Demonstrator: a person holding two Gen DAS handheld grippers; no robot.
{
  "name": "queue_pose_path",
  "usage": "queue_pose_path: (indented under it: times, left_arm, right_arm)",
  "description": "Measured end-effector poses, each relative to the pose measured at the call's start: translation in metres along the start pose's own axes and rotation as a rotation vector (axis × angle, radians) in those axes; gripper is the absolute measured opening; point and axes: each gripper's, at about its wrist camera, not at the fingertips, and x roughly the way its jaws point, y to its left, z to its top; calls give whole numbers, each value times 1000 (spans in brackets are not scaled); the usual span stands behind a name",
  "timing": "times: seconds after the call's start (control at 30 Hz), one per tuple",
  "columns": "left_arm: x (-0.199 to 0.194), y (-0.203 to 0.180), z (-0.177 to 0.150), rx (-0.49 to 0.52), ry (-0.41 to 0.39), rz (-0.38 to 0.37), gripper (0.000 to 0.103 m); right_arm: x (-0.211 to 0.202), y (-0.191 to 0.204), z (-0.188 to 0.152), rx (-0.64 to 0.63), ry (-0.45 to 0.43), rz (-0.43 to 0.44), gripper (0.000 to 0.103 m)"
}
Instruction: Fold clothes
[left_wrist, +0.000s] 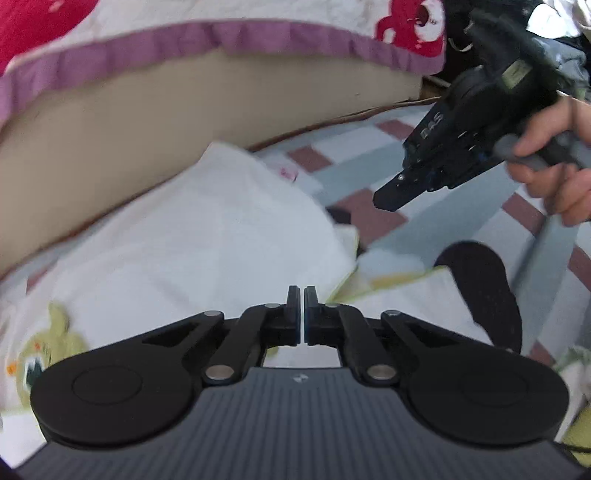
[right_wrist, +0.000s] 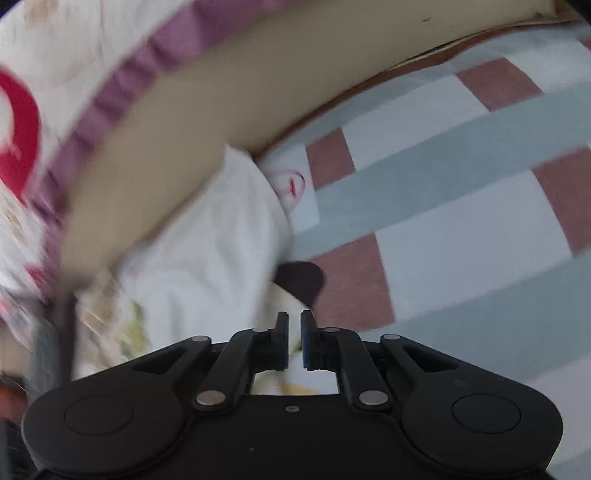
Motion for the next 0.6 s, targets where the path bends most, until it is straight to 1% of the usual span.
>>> queue_pose_path:
  times: [0.07,0.13,0.2,0.33,0.37,0.43,0.47,0.5,0.53,0.57,0.6]
  left_arm:
    - [-6,6,-8,-15,-14,17,2]
    - [-7,10,-11,-17,-28,24,5]
    - [-7,14,-13,-18,-33,21,5]
    - [-4,12,-12,-18,-42,-5,6]
    - [-2,10,-11,-16,-46,-16,6]
    - [2,5,-8,-13,-53,-39,8]
    - [4,3,-6,-13,-59,-47,10]
    - [7,1,-3,-14,-68,-45,18]
    - [11,-1,1,-15,-77,-44,33]
    - [15,-4,4,-16,-87,-42,40]
    - [18,-6,7,-15,-93,-37,50]
  right_arm:
    - [13,-2,0,8,10,8,27]
    - [18,3,1,-19,2,37,28]
    - [22,7,1,-47,-5,66,37]
    - [32,16,2,-102,-19,124,37]
    - [34,18,2,-116,-23,139,34]
    - [39,23,3,-144,-30,168,6]
    - [41,25,3,-157,-34,182,6]
    - [44,27,3,-171,-37,197,6]
    - [44,30,4,-181,-37,209,6]
    - [43,32,5,-188,-35,219,6]
    - [42,35,6,-196,-34,229,6]
